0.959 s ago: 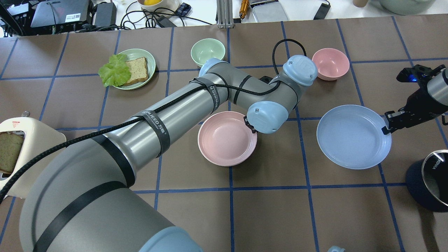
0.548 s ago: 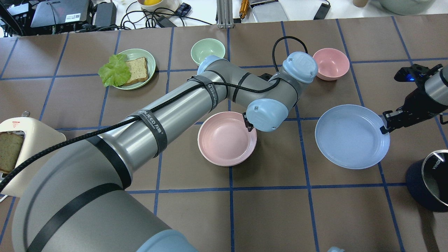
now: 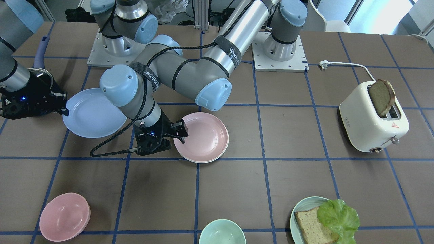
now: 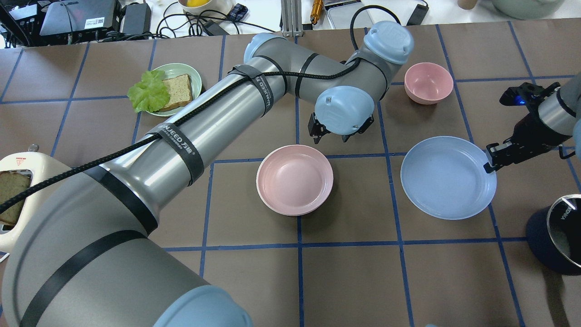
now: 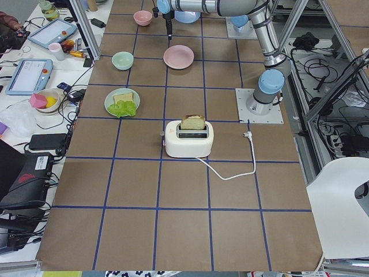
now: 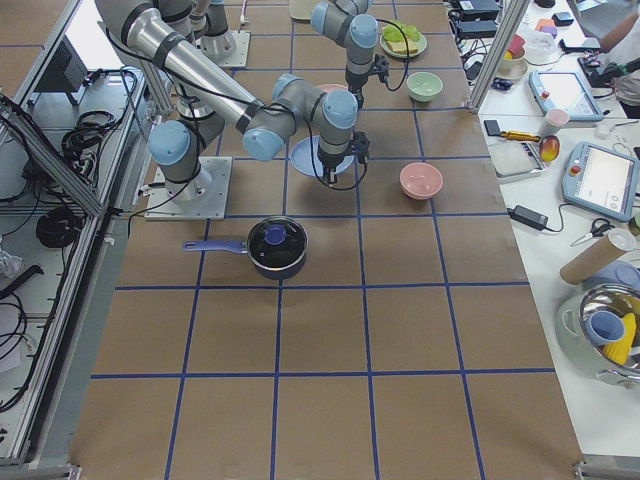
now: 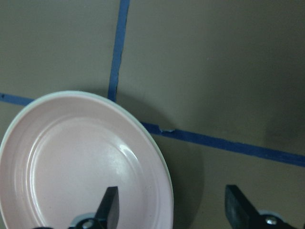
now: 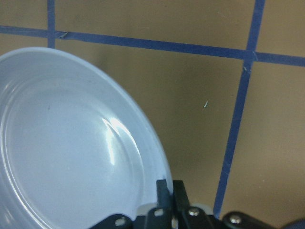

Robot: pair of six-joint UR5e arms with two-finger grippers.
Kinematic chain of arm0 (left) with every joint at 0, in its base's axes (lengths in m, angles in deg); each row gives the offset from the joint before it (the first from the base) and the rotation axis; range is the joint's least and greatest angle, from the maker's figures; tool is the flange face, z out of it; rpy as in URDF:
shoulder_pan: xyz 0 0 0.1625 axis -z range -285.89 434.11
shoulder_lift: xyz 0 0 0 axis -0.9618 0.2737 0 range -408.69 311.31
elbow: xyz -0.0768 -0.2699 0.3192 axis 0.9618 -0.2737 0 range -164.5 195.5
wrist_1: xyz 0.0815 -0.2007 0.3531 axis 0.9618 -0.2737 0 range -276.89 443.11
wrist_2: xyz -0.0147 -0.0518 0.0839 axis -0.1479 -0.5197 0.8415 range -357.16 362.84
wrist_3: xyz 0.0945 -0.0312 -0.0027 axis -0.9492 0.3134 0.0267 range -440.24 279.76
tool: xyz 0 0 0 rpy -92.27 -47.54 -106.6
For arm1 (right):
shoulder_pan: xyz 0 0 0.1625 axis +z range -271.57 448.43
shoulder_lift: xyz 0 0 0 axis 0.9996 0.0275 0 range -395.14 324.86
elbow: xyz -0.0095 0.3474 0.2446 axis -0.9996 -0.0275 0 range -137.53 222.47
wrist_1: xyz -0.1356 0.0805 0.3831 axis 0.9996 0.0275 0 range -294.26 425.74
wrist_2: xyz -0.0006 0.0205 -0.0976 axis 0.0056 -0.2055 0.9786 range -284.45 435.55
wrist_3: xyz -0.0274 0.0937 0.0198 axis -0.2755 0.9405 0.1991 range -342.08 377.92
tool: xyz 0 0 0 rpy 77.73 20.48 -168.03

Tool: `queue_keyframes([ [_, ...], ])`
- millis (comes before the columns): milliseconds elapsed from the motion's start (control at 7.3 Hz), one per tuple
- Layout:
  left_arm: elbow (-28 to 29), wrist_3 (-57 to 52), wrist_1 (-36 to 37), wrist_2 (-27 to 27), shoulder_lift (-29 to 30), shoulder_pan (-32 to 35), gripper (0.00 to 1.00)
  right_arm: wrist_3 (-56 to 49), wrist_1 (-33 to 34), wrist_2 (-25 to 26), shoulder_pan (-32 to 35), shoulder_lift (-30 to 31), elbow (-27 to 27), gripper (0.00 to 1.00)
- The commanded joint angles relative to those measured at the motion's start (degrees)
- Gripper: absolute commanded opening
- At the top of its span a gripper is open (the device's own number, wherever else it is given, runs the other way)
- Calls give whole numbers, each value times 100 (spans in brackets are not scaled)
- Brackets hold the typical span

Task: Stack three plates with pink and blue
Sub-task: 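Carry the blue plate onto the pink plate with the right gripper while the left withdraws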

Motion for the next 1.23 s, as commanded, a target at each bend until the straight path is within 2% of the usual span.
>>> queue_keyframes([
  [0,178,-159,-290,-9,-57,-59,75,377,22,-48,581,-86,0,0],
  [274,142,-247,-666,-26,-240,11,74,1115,30,-321,1082,-86,0,0],
  [548,221,-308,-1473,-526,-705,-41,74,1162,39,-321,1181,-103,9,0],
  [822,247,-973,-1468,-501,-856,-408,75,1206,31,-330,1190,-130,0,0],
  [1096,239,-1833,-1459,-510,-1049,-909,77,2010,74,-715,1338,-139,0,0],
])
